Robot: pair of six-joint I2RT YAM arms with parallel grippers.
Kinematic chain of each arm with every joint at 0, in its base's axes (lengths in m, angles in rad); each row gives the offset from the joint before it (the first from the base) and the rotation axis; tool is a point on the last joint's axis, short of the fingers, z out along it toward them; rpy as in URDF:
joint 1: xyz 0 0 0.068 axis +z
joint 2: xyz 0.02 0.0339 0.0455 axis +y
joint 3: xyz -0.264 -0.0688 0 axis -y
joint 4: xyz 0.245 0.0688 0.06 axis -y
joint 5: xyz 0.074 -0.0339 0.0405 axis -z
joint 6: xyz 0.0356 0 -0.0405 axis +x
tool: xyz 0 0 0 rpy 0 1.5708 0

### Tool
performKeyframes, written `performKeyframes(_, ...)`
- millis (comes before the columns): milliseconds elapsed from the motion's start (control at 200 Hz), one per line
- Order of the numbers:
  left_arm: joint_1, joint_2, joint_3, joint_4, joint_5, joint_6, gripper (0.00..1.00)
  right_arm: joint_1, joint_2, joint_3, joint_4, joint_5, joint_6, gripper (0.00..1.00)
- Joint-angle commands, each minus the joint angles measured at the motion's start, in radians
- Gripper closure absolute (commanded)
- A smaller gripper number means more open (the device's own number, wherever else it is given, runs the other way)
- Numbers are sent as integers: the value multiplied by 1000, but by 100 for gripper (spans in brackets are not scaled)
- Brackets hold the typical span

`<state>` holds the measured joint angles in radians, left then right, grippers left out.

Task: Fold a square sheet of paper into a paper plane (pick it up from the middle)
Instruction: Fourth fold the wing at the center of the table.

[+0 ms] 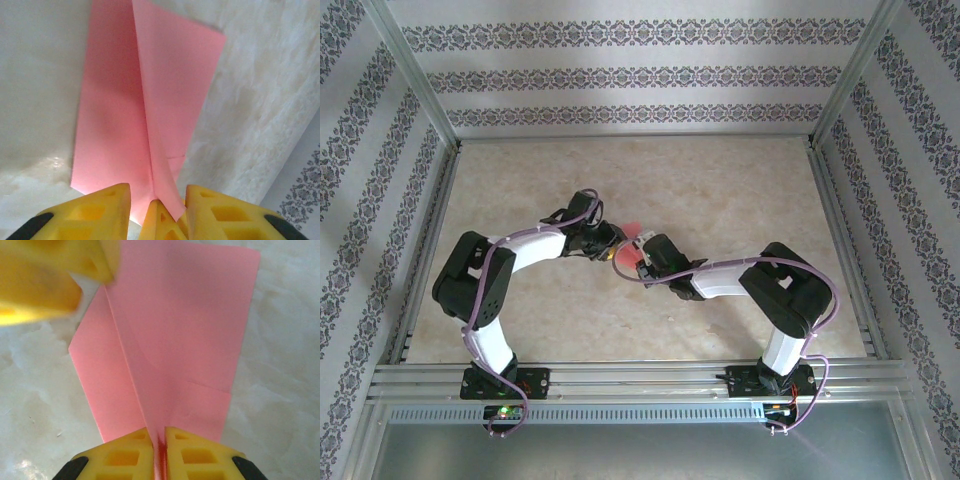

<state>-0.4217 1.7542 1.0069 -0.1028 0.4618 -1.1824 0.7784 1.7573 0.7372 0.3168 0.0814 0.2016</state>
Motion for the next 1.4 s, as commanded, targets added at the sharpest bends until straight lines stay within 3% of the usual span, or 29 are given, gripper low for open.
performKeyframes(0,32,-79,21,-78,-55,42,61,-26,5,-9,25,-103,77,87)
performKeyframes(265,41,-137,-57,-26,-42,46,57,-70,24,-21,59,-230,164,86)
performKeyframes(479,26,-126,-145,55,0,4,69,-79,47,-25,68,-264,190,85)
performKeyframes(779,-7,-15,-97,96,41,3,84,-98,48,-25,67,-287,209,85)
performKeyframes(1394,-21,87,-71,64,14,-3,79,-103,13,-16,5,-275,214,80)
